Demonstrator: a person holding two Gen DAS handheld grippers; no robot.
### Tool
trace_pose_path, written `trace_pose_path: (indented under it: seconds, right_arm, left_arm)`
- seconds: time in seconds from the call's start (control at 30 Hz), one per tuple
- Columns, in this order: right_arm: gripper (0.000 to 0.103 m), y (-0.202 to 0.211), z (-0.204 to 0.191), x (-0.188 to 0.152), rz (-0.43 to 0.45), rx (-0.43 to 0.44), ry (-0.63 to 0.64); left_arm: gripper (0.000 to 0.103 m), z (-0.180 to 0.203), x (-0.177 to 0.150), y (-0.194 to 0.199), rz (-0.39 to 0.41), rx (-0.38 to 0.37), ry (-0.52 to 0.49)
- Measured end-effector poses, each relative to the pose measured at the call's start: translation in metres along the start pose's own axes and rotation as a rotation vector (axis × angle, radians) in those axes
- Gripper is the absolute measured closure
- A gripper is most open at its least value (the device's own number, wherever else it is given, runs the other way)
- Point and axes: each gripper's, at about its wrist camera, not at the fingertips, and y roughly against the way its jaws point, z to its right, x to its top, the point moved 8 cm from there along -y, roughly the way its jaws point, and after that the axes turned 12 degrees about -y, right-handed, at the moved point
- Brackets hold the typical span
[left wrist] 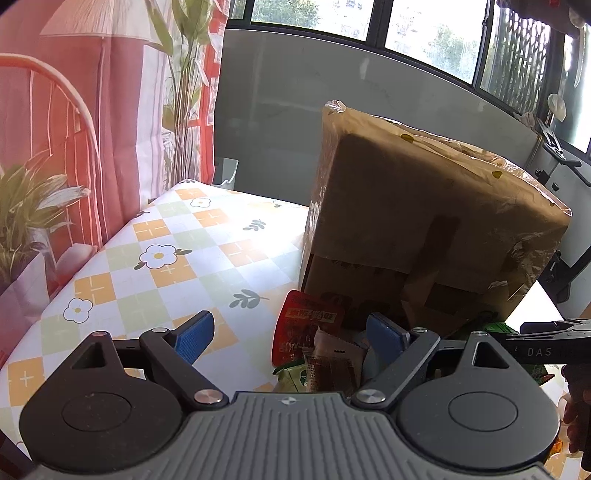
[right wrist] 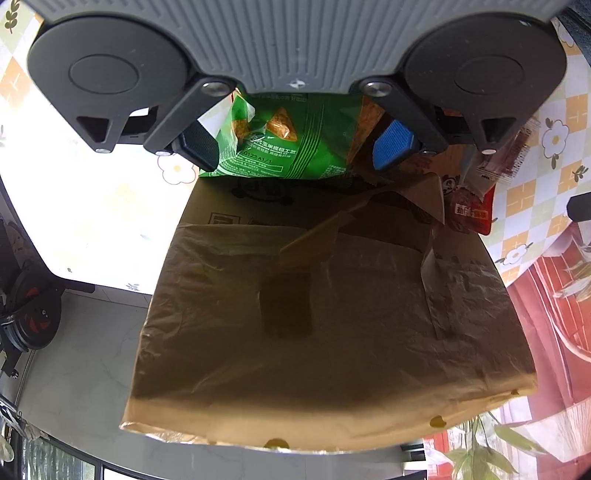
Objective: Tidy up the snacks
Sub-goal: 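Move both tools back down to the remaining snack packets, then grasp a thin clear biscuit packet with the left tool while the right tool grasps the green chip bag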
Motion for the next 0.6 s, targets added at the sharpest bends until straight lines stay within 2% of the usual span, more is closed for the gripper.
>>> trace_pose_path:
  seconds: [0.2,0.33,0.4,0.47,0.6]
  right_arm:
    - [0.013,-0.015,0.011,-0.013,-0.081,-0.018,-0.07]
    - [0.025,-0.004,0.016,-0.019,-0.068,0.04,-0.096]
    - [0.026,0.003,0.02,-0.022,-0.058,0.064,-0.107]
    - [0.026,0.009,0.022,-0.026,-0.046,0.076,-0.116]
    - [0.026,0.017,0.029,-0.033,-0.042,0.09,-0.125]
  left_arm:
    - [0.013,0.004,-0.009,-0.007,-0.035,-0.022,-0.001]
    - [0.013,0.019,-0.015,-0.013,-0.052,-0.062,-0.053]
    - [0.016,0.028,-0.02,-0.017,-0.064,-0.076,-0.093]
    - [0.024,0.035,-0.025,-0.022,-0.078,-0.098,-0.119]
    - [0.03,0.041,-0.035,-0.032,-0.105,-0.106,-0.155]
